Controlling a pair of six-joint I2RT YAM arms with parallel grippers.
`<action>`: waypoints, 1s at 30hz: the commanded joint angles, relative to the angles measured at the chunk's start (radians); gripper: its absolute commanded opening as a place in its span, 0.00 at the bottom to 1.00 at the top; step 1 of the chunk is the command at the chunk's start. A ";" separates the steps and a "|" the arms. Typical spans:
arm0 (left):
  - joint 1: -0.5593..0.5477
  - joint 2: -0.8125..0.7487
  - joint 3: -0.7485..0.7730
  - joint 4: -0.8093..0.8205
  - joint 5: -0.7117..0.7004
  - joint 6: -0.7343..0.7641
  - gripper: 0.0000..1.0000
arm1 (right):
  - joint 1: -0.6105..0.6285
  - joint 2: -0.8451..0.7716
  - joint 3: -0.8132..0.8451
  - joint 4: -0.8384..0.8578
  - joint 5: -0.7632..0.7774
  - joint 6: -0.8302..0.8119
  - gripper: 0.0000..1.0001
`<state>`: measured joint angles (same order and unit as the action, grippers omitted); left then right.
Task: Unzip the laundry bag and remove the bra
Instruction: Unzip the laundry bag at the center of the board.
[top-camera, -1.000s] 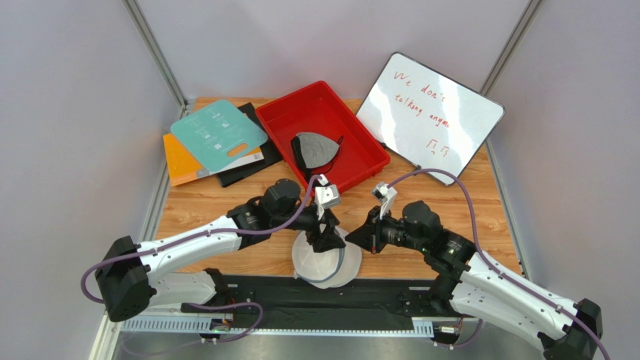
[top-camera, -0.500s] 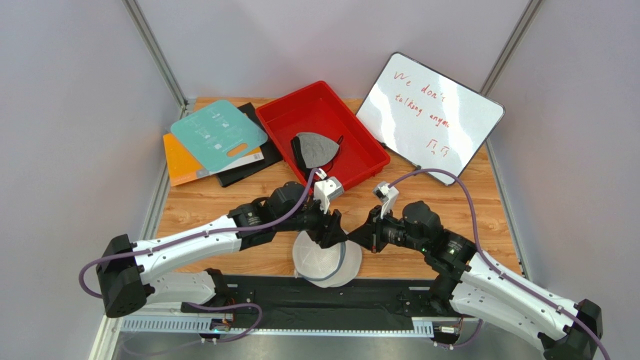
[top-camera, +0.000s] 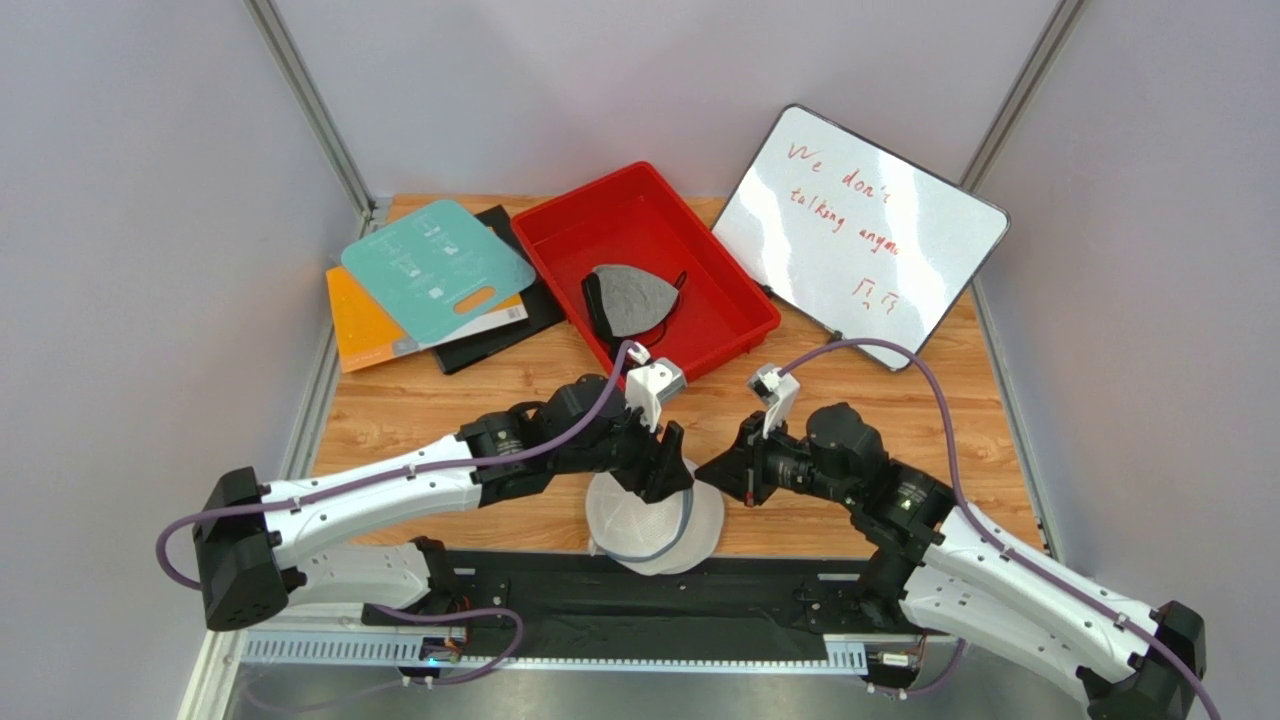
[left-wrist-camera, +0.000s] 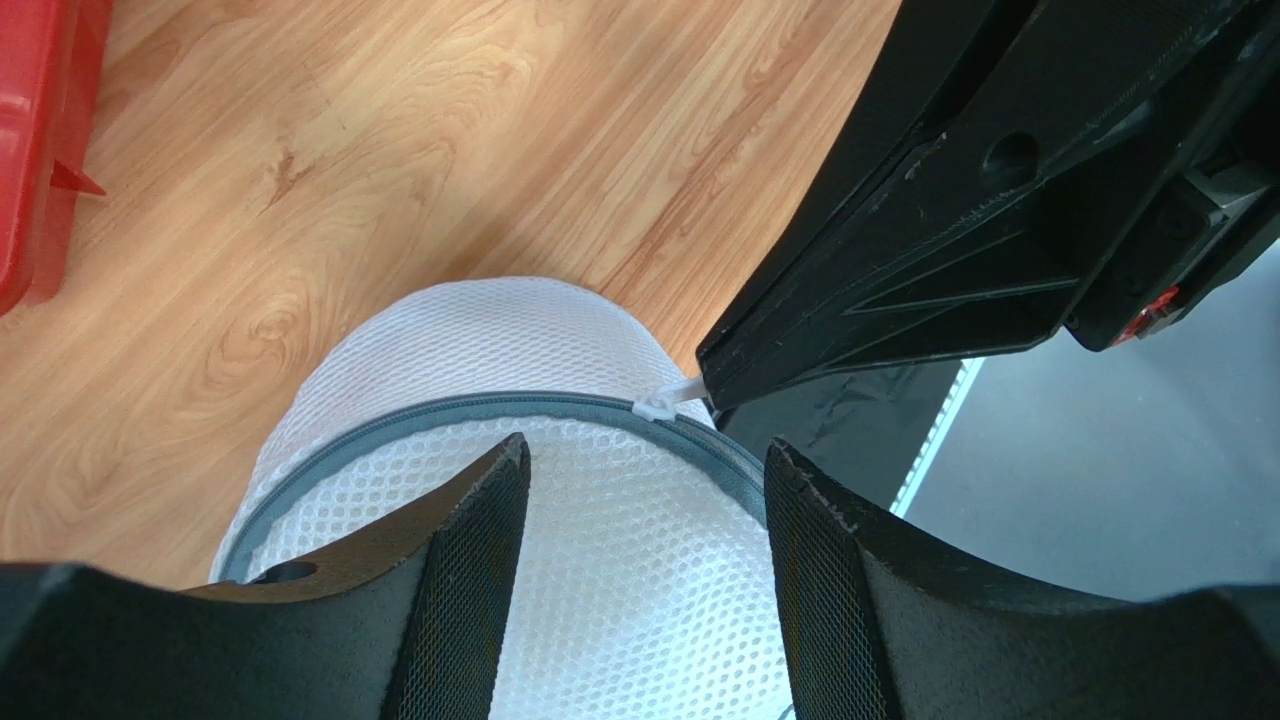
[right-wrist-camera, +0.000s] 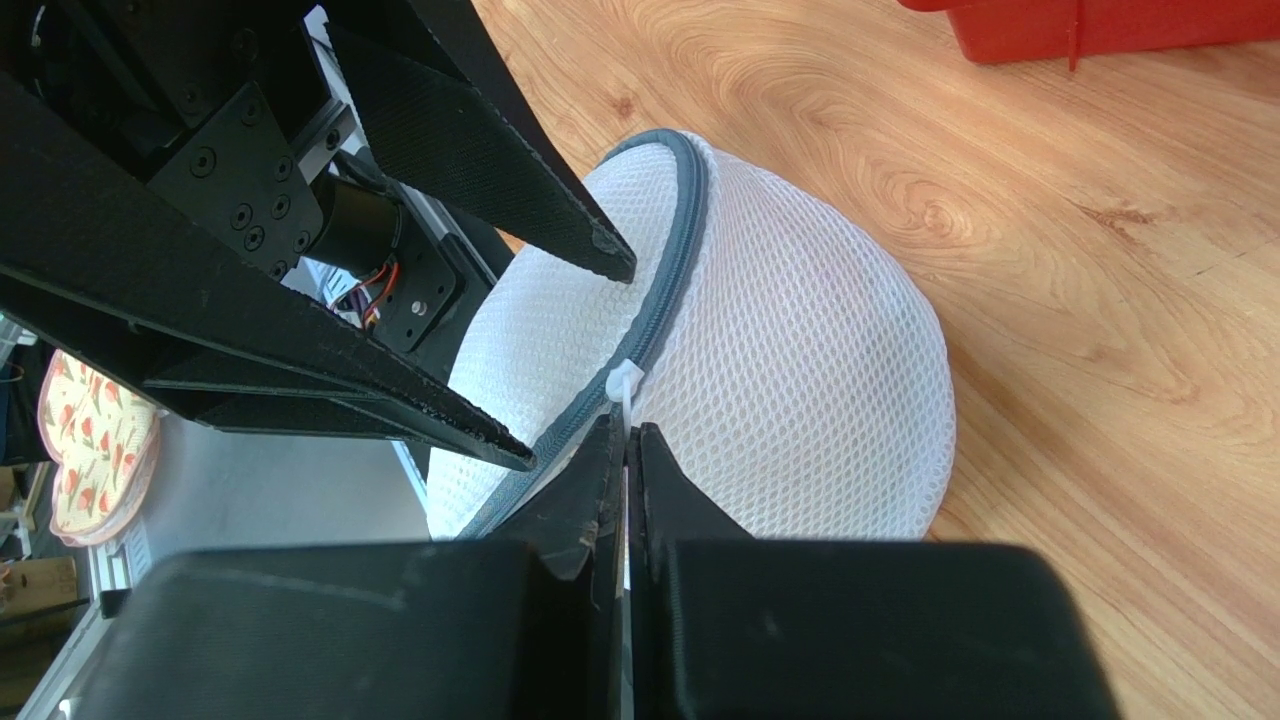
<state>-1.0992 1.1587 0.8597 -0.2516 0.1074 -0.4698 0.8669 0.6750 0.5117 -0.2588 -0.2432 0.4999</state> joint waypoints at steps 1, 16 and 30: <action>-0.008 0.012 0.036 0.028 0.012 -0.041 0.64 | -0.002 -0.023 0.040 0.009 0.008 -0.011 0.00; -0.021 0.052 0.064 0.022 0.014 -0.041 0.17 | 0.001 -0.048 0.024 0.013 0.001 -0.007 0.00; -0.021 -0.010 0.045 0.011 0.075 0.062 0.00 | 0.001 0.006 -0.005 0.064 -0.021 -0.014 0.00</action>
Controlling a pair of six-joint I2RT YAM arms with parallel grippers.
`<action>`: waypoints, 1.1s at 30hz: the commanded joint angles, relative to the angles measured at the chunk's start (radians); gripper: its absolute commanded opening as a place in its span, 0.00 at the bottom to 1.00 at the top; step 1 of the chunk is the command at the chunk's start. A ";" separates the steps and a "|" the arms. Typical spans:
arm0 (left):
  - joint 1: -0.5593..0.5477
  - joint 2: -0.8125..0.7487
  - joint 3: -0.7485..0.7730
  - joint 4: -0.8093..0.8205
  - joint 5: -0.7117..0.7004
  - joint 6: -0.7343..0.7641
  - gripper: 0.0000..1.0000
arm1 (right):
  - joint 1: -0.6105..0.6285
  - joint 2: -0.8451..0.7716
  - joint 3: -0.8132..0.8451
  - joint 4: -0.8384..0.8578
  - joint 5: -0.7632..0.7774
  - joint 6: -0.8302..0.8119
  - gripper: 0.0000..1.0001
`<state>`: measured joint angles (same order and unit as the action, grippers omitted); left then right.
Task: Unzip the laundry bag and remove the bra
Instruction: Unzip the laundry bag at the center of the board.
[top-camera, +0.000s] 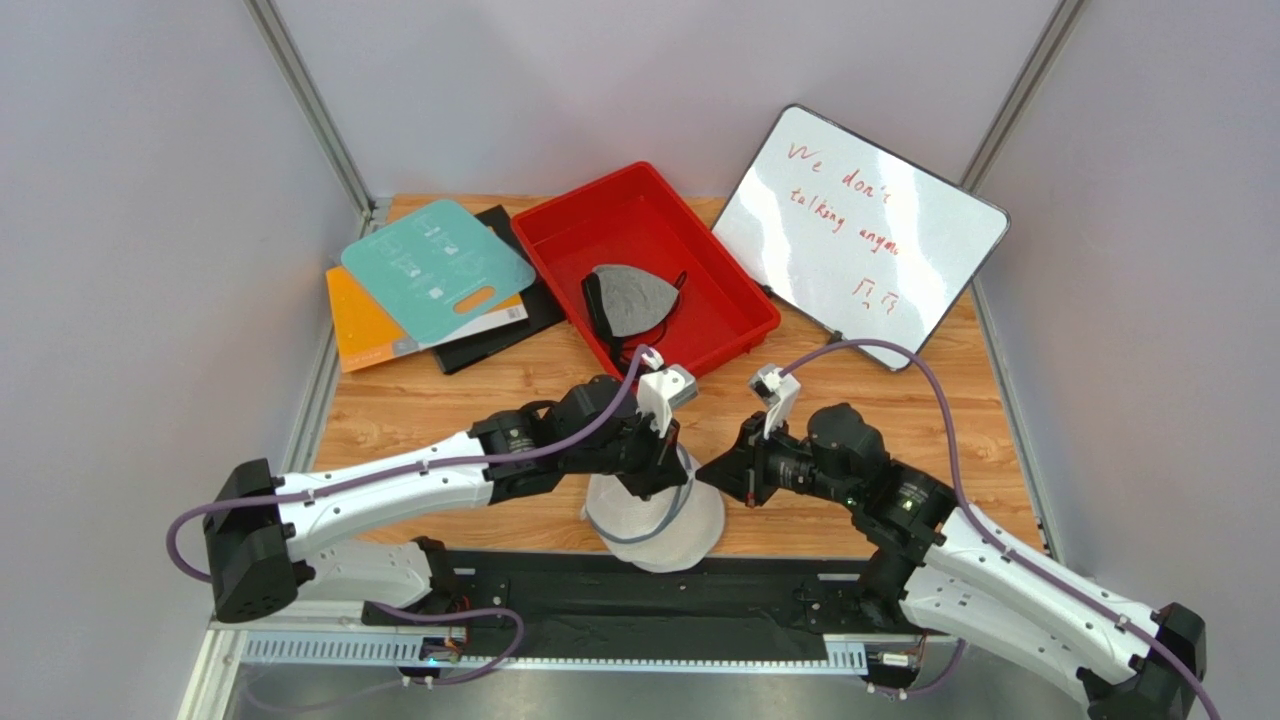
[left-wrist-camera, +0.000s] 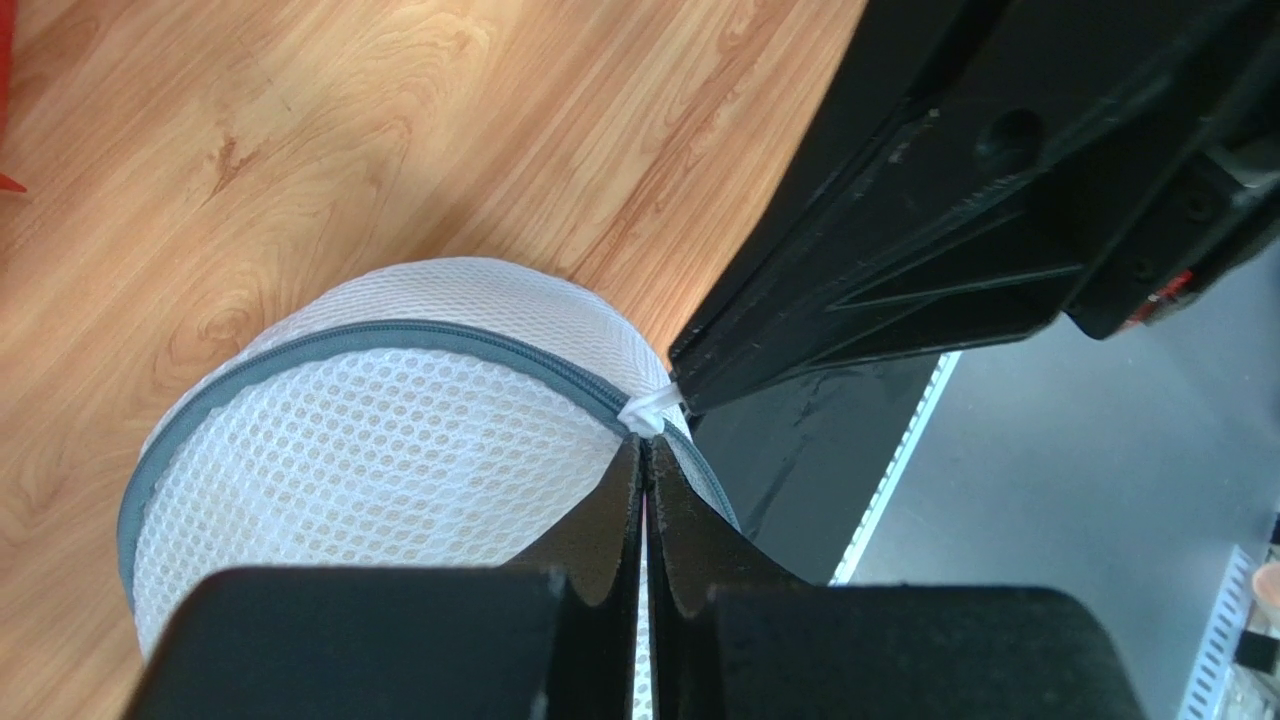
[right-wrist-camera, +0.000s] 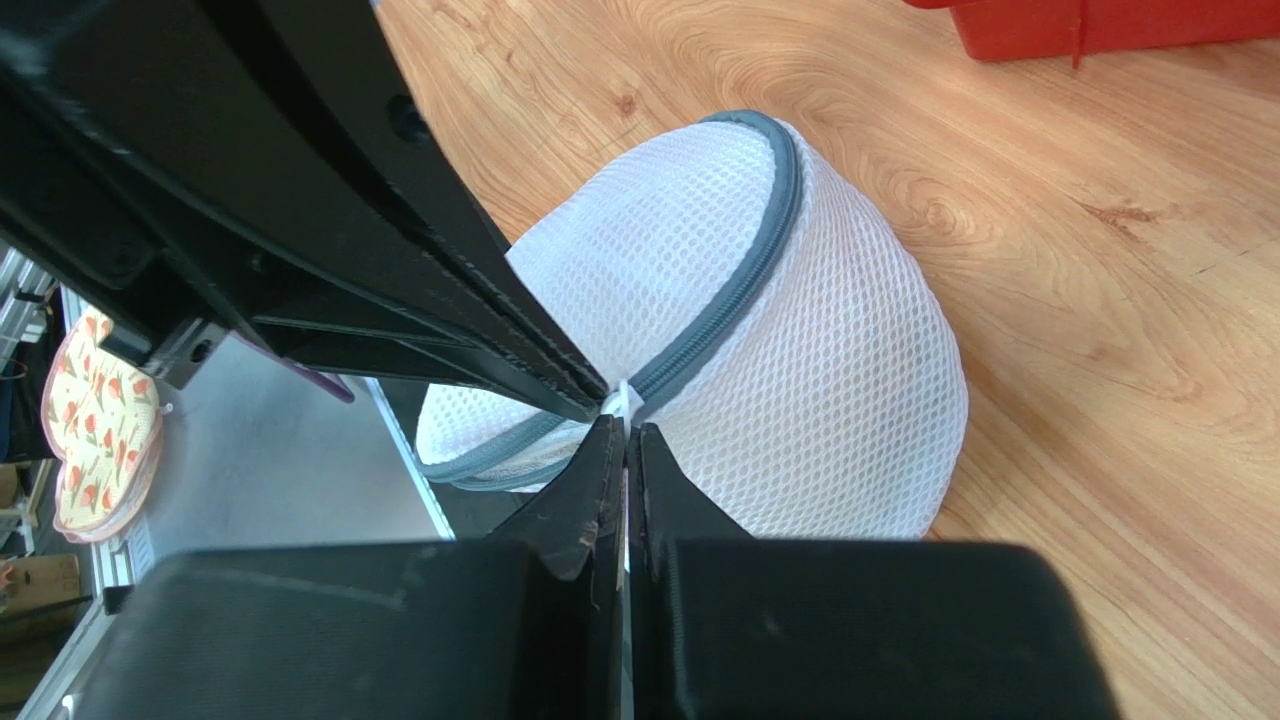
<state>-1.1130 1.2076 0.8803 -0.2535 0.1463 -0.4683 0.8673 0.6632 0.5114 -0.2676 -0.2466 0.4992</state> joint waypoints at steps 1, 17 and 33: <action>-0.007 -0.066 0.020 0.011 0.039 0.072 0.00 | 0.002 0.021 -0.008 0.077 -0.025 -0.011 0.00; -0.007 -0.077 0.025 -0.040 0.090 0.145 0.21 | 0.009 0.030 0.024 0.004 0.061 -0.059 0.00; -0.027 0.073 0.065 -0.047 -0.036 0.108 0.49 | 0.012 0.032 0.030 0.022 0.050 -0.054 0.00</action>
<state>-1.1278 1.2415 0.8867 -0.2966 0.1497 -0.3584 0.8700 0.6983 0.5041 -0.2745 -0.2062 0.4618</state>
